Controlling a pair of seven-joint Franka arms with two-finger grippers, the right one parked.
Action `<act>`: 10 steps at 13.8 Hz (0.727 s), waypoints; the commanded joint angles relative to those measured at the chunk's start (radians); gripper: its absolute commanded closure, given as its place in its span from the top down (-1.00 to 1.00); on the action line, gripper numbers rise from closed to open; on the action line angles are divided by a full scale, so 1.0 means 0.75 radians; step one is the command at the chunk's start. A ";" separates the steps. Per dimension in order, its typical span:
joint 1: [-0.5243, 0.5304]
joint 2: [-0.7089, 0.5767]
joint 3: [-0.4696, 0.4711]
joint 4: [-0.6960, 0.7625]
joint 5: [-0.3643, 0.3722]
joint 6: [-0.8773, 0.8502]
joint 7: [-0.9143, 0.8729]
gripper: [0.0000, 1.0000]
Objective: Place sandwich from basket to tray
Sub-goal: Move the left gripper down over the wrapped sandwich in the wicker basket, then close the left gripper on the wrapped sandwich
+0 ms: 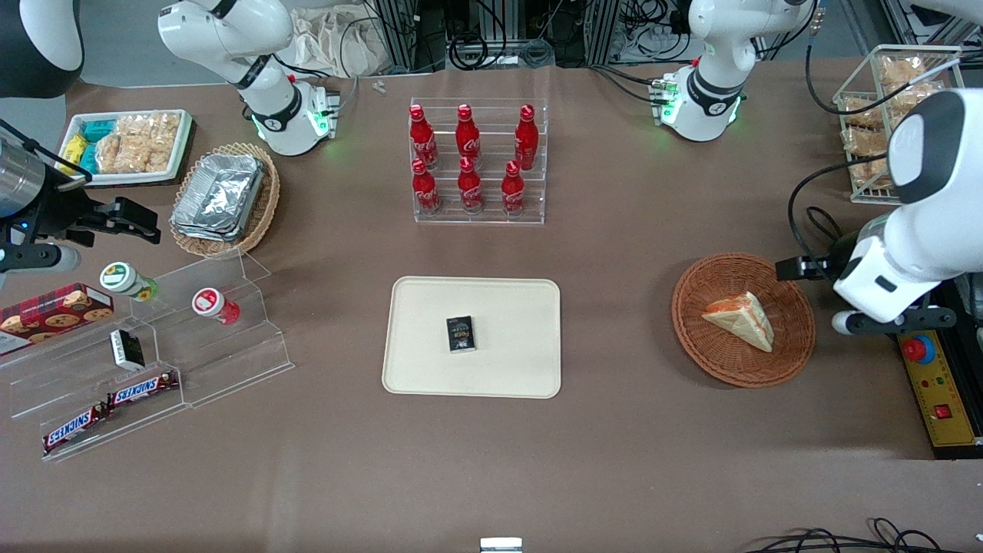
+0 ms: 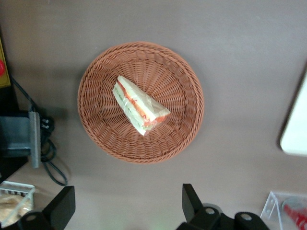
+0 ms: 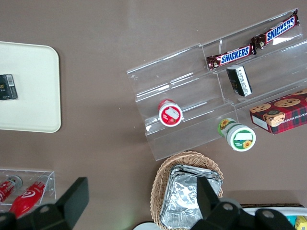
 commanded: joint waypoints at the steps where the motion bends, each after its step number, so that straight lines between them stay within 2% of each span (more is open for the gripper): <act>1: 0.059 -0.054 -0.005 -0.248 0.013 0.273 -0.236 1.00; 4: 0.047 -0.007 -0.007 -0.386 0.036 0.533 -0.567 1.00; 6: 0.047 0.021 -0.007 -0.457 0.048 0.664 -0.703 1.00; 10: 0.063 0.118 0.005 -0.511 0.085 0.740 -0.756 1.00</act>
